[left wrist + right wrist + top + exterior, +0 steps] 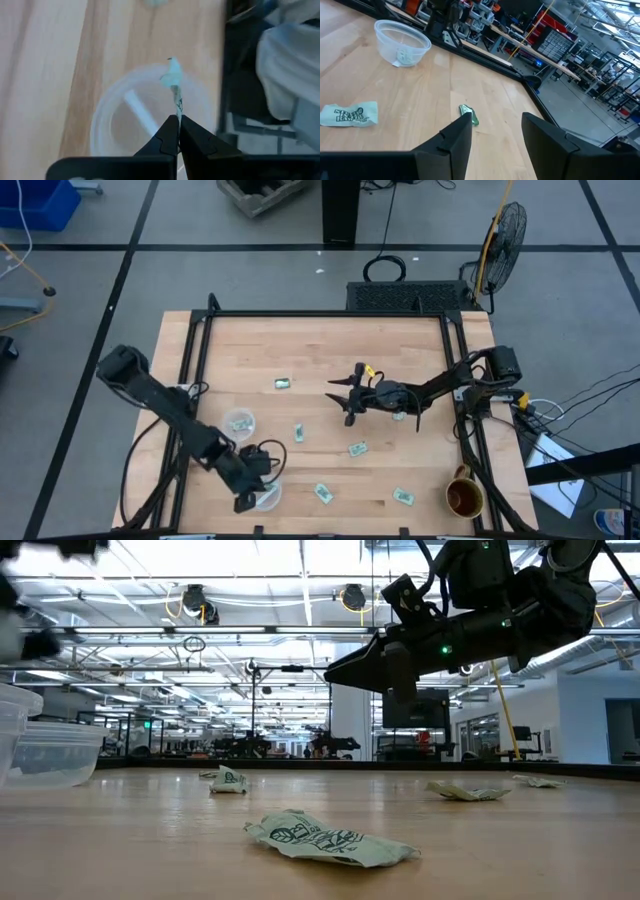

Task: Pick and place Stevia / Truvia into bins
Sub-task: Put the stevia packet into the bottom container, then put the truvia packet into the top container

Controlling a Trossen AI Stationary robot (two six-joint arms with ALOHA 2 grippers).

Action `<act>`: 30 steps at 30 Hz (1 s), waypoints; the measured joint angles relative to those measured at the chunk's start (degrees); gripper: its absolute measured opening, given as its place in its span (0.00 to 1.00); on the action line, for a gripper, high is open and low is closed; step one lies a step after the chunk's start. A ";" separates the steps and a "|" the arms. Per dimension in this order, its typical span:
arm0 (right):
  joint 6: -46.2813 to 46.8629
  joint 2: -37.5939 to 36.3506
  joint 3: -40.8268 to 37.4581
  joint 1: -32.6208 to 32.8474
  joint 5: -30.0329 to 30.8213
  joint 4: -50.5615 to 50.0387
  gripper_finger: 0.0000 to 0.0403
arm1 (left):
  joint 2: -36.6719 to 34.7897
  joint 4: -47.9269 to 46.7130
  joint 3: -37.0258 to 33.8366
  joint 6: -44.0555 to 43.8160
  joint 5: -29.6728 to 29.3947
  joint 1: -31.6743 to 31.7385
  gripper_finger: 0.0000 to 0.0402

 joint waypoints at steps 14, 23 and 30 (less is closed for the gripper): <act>-0.10 0.00 0.00 0.00 0.00 0.09 0.44 | 3.50 0.01 -0.04 -9.36 5.24 1.91 0.10; 0.99 0.00 0.00 0.00 -0.14 -0.88 0.45 | 3.50 0.05 -0.04 -10.85 5.63 2.19 0.23; -10.93 -3.97 -0.02 3.79 -0.38 -1.53 0.45 | 3.50 4.28 -0.04 -14.33 16.12 7.09 0.23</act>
